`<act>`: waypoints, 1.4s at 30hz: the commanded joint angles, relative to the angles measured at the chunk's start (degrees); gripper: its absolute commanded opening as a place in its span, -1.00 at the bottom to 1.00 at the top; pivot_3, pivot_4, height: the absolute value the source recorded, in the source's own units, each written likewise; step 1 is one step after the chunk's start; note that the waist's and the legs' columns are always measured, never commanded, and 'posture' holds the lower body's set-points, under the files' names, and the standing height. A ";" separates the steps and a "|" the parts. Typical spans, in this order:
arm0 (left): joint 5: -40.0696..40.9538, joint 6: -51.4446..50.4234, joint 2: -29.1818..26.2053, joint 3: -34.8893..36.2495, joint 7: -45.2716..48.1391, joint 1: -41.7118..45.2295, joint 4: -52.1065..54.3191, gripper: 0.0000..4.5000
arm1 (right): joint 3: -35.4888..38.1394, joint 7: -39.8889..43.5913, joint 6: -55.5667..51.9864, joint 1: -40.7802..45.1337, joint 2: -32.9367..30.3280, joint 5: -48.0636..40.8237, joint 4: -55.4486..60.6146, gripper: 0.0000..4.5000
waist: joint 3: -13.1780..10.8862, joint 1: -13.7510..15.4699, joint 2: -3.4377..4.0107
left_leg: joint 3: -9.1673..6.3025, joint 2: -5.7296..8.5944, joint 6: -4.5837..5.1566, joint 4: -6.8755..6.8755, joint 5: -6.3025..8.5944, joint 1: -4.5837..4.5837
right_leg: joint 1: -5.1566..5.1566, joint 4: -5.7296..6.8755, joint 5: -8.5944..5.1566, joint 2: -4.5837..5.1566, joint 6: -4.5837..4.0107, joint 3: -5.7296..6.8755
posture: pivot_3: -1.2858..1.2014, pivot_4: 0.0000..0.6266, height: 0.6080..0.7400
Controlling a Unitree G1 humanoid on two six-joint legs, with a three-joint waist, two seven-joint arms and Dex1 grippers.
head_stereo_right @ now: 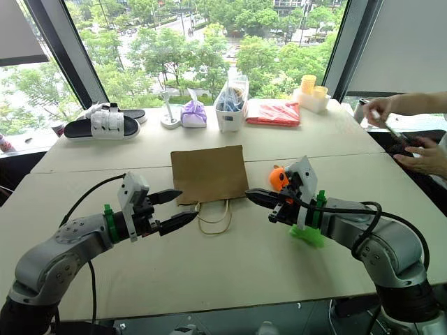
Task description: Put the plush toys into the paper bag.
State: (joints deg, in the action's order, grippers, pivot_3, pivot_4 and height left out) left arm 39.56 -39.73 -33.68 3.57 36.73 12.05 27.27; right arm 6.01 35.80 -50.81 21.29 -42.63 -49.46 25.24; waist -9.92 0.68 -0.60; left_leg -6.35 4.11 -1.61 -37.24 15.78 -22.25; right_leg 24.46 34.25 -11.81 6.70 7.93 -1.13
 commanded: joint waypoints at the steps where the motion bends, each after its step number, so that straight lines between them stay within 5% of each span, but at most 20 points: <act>1: 1.06 0.91 -0.43 1.87 1.09 1.26 0.91 0.98 | 1.26 1.39 1.19 1.50 -0.74 0.80 0.36 -1.00 | 0.00 0.03 0.00 | 0.00 0.00 0.00 0.00 0.00 0.00 | 0.00 0.00 0.00 0.00 0.00 0.00 | 0.03 -0.52 1.00; 15: -1.22 2.58 -6.03 0.05 10.67 4.43 -3.16 0.98 | 2.39 0.14 1.40 -1.43 0.00 2.70 3.06 -1.00 | 0.00 -0.07 0.00 | 0.00 0.00 0.00 0.01 0.00 0.00 | 0.00 0.00 0.00 0.00 0.00 0.01 | 0.03 -0.52 1.00; 22: -12.02 16.76 -10.57 -7.79 25.36 9.65 -14.34 0.98 | 3.50 -2.94 1.14 -3.79 1.80 2.72 5.86 -1.00 | 0.00 0.04 0.00 | 0.02 0.01 0.00 0.00 0.00 -0.01 | -0.01 -0.01 0.00 0.00 0.00 0.01 | 0.03 -0.52 1.00; 30: -28.00 40.04 -2.66 -19.87 35.40 23.75 -41.47 0.98 | 3.61 -5.67 1.02 -6.14 2.76 3.02 8.68 -1.00 | 0.00 -0.02 0.00 | 0.00 0.02 0.00 -0.03 0.00 -0.05 | -0.01 -0.04 0.01 0.01 0.01 0.03 | 0.03 -0.52 1.00; 37: -33.64 52.09 4.31 -21.72 37.11 31.06 -58.37 0.98 | 4.71 -8.33 0.28 -8.60 3.11 2.31 11.84 -1.00 | 0.00 -0.04 -0.01 | 0.00 0.01 0.01 -0.03 0.00 -0.06 | 0.05 0.00 0.01 0.00 0.03 0.05 | 0.03 -0.52 1.00; 40: -33.24 53.94 6.03 -20.36 37.54 32.81 -61.56 0.60 | 5.11 -9.39 0.11 -9.55 3.23 1.98 12.84 -1.00 | 0.00 -0.03 -0.02 | 0.00 0.02 0.02 -0.09 0.00 -0.10 | 0.04 0.00 0.04 0.01 0.07 0.05 | 0.03 -0.52 1.00; 42: -32.73 54.57 6.76 -19.47 37.51 33.59 -62.87 0.16 | 5.16 -9.85 0.03 -9.99 3.31 1.79 13.34 -1.00 | 0.00 -0.04 -0.02 | -0.01 0.02 0.02 -0.11 0.00 -0.10 | 0.04 0.02 0.05 0.00 0.09 0.05 | 0.03 -0.52 1.00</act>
State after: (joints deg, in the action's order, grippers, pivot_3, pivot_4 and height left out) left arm 6.22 13.28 -26.99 -18.12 73.96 43.82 -35.47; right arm 9.68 26.42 -50.90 11.25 -39.60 -46.44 36.08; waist -9.92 0.64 -0.62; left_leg -6.37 4.14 -1.59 -37.36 15.78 -22.34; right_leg 24.50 34.28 -11.76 6.70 8.02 -1.07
